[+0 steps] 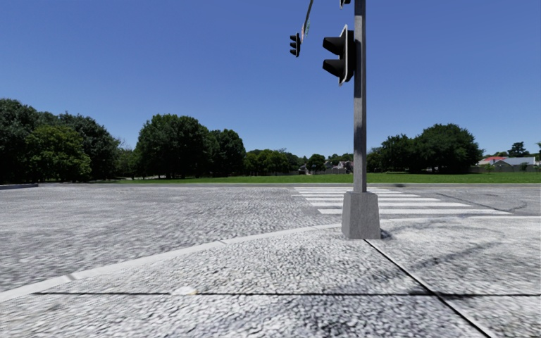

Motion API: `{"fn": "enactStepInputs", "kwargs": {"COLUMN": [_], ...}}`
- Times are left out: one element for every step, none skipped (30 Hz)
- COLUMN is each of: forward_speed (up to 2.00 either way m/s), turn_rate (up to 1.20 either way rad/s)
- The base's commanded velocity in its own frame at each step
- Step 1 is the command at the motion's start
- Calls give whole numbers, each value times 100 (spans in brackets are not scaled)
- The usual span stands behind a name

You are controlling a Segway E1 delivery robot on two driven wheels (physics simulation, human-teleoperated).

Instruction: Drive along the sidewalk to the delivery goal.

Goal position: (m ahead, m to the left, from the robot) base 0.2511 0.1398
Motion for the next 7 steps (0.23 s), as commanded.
{"fn": "enactStepInputs", "kwargs": {"forward_speed": [0, 0, 0, 0, 0, 0, 0], "turn_rate": [0, 0, 0, 0, 0, 0, 0]}}
